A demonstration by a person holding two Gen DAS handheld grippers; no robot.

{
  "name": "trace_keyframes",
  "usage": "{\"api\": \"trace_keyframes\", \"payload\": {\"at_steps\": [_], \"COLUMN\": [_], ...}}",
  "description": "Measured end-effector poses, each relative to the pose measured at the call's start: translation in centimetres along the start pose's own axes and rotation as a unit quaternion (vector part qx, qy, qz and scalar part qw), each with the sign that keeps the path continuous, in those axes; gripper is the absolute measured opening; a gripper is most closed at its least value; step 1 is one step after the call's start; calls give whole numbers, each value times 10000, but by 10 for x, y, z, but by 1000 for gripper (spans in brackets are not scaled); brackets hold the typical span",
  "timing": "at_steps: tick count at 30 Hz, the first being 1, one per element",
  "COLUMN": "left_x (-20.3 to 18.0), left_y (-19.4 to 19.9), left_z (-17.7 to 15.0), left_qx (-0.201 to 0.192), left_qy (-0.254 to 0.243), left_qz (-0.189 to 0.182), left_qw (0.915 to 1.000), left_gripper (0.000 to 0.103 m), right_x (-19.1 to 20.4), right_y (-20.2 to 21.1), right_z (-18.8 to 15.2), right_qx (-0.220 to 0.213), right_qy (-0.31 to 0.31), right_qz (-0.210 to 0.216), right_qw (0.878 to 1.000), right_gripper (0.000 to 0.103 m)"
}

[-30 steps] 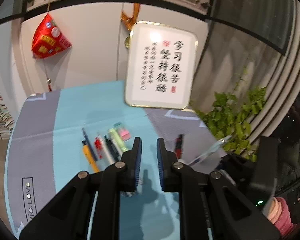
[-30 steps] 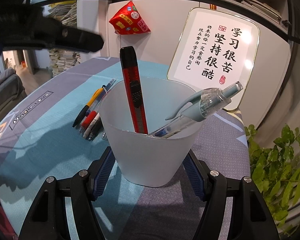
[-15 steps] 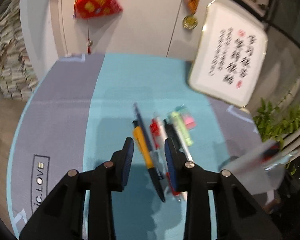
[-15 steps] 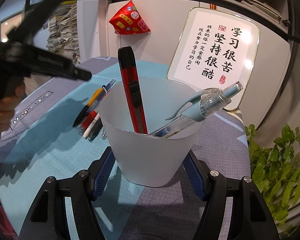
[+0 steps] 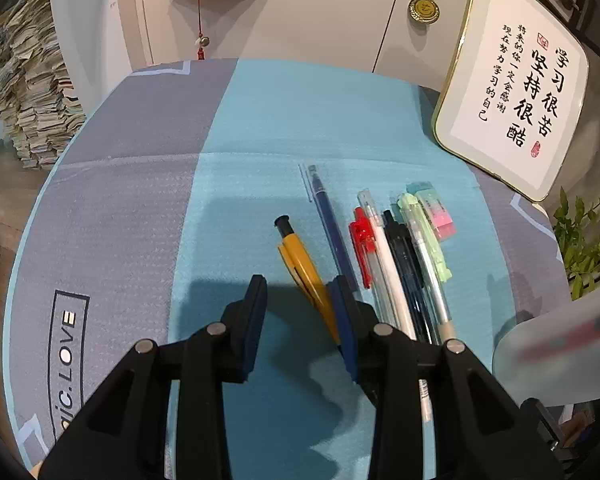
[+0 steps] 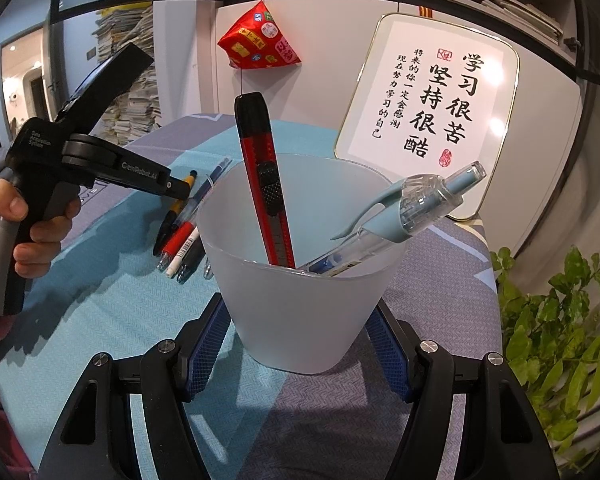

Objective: Organize stationery
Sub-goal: 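Move the left gripper back over the remaining pens, then grasp the yellow-black marker with the left gripper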

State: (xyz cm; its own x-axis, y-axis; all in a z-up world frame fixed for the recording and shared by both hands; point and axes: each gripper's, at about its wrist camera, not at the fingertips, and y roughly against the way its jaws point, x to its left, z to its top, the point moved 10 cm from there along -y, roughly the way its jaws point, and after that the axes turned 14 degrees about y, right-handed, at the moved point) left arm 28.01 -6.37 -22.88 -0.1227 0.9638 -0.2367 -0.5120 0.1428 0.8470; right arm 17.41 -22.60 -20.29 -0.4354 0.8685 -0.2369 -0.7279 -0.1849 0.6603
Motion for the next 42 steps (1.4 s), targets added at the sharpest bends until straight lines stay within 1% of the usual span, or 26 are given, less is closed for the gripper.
{"api": "trace_keyframes", "payload": {"at_steps": [3, 5, 9, 10, 11, 15, 18, 22, 26, 31, 34, 40, 42], "left_x": [0, -2, -5, -5, -5, -5, -6, -17, -33, -58, -73, -114, -124], "left_y": [-4, -8, -18, -19, -19, -13, 7, 45, 81, 123, 144, 185, 193], "left_z": [2, 6, 18, 20, 21, 16, 15, 14, 18, 17, 11, 3, 1], "left_qx": [43, 32, -77, -128, -147, 40, -116, -381, -707, -1022, -1102, -1324, -1372], "left_qy": [50, 43, -53, -111, -138, -10, -25, -128, -258, -511, -642, -986, -1092], "left_qz": [45, 168, 417, 514, 532, 223, 101, -238, -559, -936, -1223, -1764, -1868], "left_qw": [10000, 9998, 9991, 9985, 9984, 9997, 9999, 9989, 9956, 9890, 9843, 9704, 9666], "left_gripper": [33, 30, 30, 20, 16, 12, 11, 11, 11, 11, 11, 11, 11], "right_x": [1, 0, 1, 1, 0, 1, 1, 0, 0, 0, 0, 0, 0], "right_y": [-1, -1, -1, -1, -1, -1, -1, -1, -1, -1, -1, -1, -1], "right_z": [0, 0, 0, 0, 0, 0, 0, 0, 0, 0, 0, 0, 0], "right_qx": [8, 6, 7, 6, 6, 7, 9, 7, 9, 9, 8, 9, 9], "right_qy": [3, 1, 1, 1, 1, -2, 1, -2, 1, 0, -1, -2, -1], "right_qz": [1, 4, 3, 3, 3, 6, 3, 4, 2, 3, 3, 5, 3], "right_qw": [10000, 10000, 10000, 10000, 10000, 10000, 10000, 10000, 10000, 10000, 10000, 10000, 10000], "right_gripper": [70, 70, 70, 70, 70, 70, 70, 70, 70, 70, 70, 70, 70]}}
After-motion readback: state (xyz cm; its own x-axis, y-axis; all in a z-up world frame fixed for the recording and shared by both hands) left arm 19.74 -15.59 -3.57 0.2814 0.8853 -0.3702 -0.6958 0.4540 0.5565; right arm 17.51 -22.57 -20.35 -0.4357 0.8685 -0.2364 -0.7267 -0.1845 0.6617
